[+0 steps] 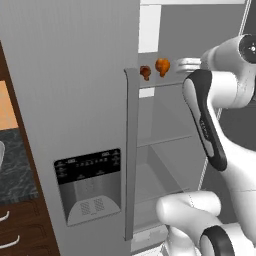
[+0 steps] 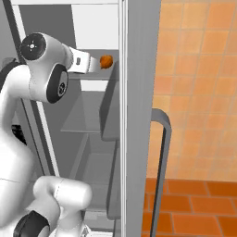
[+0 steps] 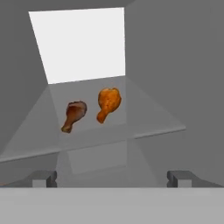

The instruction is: Place one squash and one chicken drumstick in each tupperware on the nearby counter, to pack two identical lunches.

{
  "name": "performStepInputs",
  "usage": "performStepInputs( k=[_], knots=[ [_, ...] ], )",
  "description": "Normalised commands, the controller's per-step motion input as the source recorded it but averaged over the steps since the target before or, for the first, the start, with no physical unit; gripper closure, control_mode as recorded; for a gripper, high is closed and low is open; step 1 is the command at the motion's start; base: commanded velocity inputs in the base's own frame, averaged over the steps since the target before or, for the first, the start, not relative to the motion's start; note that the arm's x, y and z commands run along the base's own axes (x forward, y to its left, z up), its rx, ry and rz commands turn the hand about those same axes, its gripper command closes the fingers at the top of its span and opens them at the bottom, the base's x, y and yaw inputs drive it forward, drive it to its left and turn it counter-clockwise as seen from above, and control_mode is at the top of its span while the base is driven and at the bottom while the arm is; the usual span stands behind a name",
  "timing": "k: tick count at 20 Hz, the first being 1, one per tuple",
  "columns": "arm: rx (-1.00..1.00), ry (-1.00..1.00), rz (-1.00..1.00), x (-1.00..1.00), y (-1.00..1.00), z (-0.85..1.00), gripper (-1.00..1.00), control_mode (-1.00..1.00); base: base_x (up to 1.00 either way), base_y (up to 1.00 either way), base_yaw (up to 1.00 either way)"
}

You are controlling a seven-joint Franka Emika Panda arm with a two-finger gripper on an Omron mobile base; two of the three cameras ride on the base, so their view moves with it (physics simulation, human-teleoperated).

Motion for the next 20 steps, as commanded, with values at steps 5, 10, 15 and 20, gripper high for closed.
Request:
performStepInputs(
  k=[5, 10, 15, 20],
  knots=[
    [0.00, 0.11, 0.00, 1.00, 0.09, -0.29, -1.00, -1.00, 0.00, 0.00, 0.00],
    [0.01, 0.02, 0.00, 1.00, 0.00, -0.11, -1.00, -1.00, 0.00, 0.00, 0.00],
    [0.00, 0.03, 0.00, 1.00, 0.00, -0.10, -1.00, -1.00, 0.00, 0.00, 0.00],
    [0.00, 0.06, 0.00, 0.97, 0.00, -0.18, -1.00, -1.00, 0.00, 0.00, 0.00]
  ],
)
